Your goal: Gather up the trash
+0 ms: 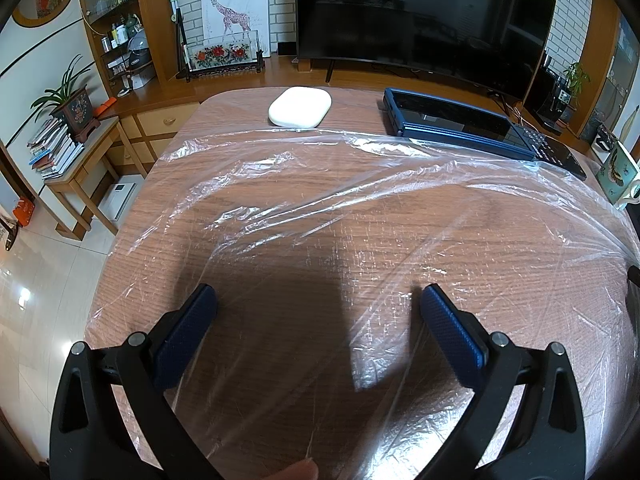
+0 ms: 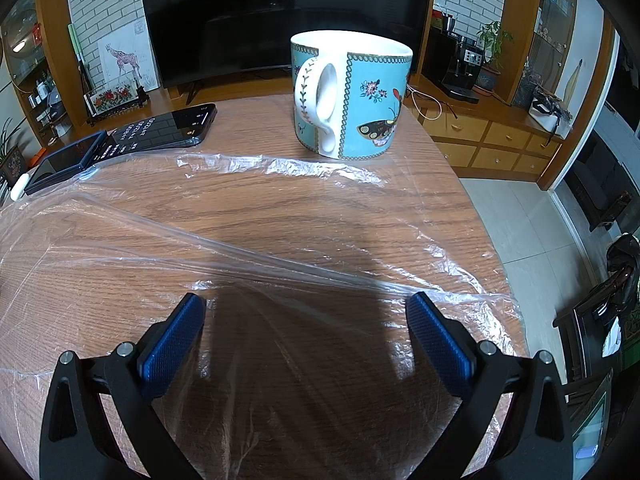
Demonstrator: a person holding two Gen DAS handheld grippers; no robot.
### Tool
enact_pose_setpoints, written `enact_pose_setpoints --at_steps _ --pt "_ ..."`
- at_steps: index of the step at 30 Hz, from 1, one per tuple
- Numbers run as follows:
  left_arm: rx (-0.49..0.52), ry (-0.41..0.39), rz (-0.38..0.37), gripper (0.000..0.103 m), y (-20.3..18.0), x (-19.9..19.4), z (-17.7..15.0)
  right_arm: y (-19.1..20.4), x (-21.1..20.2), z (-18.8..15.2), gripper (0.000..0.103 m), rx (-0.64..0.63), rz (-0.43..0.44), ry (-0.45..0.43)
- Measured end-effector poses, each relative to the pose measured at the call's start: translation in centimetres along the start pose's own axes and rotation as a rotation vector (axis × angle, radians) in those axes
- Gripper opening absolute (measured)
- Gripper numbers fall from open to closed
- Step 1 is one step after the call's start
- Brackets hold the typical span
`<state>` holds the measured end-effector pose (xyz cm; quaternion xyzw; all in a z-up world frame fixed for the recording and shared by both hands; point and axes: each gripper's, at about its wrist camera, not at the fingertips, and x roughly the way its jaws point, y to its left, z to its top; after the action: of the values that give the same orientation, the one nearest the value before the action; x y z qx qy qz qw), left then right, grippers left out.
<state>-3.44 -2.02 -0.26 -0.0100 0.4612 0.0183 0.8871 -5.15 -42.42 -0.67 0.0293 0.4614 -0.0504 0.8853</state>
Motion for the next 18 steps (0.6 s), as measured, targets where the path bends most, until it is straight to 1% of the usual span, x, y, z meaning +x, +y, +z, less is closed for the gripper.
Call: enact_pose_setpoints --at_steps 18 --pt "0.0 0.0 -0.001 0.102 0.04 0.03 0.06 -0.02 -0.04 -0.01 0.099 0.0 0.0 0.0"
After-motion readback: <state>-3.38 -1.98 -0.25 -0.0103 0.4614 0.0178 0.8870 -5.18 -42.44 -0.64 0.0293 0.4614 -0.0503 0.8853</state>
